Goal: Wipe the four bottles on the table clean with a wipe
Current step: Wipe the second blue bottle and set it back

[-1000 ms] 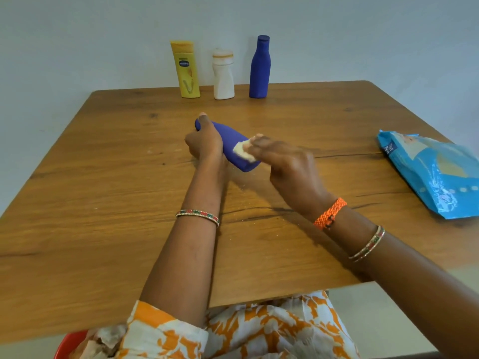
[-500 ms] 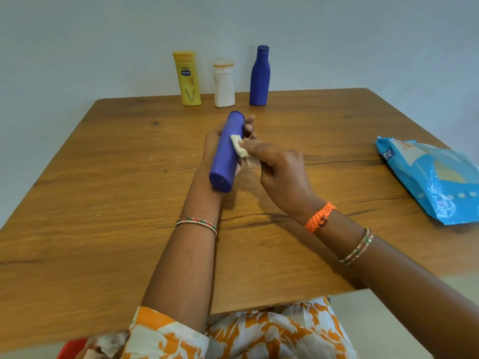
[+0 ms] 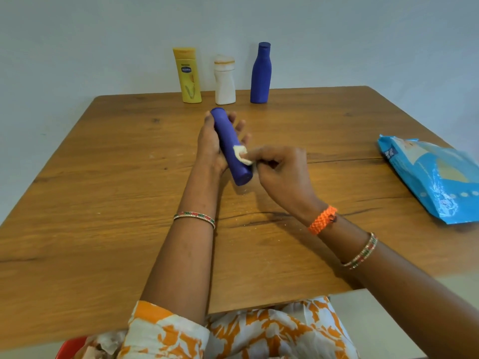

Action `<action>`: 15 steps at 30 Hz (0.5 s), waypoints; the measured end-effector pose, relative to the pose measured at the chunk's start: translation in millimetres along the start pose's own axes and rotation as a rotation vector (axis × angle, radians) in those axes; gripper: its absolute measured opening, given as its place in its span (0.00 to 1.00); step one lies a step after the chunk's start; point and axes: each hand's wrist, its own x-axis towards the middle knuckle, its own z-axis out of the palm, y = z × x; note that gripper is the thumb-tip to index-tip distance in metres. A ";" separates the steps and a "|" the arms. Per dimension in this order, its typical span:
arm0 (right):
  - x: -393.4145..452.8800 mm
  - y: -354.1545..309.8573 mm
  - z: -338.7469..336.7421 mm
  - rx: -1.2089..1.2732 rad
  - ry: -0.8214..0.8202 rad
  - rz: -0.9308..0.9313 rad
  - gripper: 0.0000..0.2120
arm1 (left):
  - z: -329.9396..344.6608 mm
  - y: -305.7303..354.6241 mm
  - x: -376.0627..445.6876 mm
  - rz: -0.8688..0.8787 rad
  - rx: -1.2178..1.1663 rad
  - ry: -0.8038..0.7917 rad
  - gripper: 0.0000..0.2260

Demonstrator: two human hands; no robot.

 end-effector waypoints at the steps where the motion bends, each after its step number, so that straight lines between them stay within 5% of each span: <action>1: -2.5 1.6 -4.1 -0.005 -0.013 0.031 0.15 | 0.3 1.9 -2.0 0.023 0.037 0.012 0.21; 7: 15.2 22.7 -28.8 -0.075 0.013 0.339 0.12 | 7.5 1.9 -2.7 0.206 0.293 0.102 0.10; 10: 22.9 28.6 -29.0 -0.318 0.004 0.348 0.16 | 16.5 1.0 -3.5 0.234 0.256 0.101 0.11; 13: 24.6 20.9 -18.0 -0.589 -0.110 0.311 0.30 | 28.7 -3.6 -1.5 0.296 0.253 0.104 0.14; 15: 27.1 22.5 -8.4 -0.671 -0.104 0.232 0.27 | 41.3 -9.7 -1.7 0.358 0.323 0.117 0.16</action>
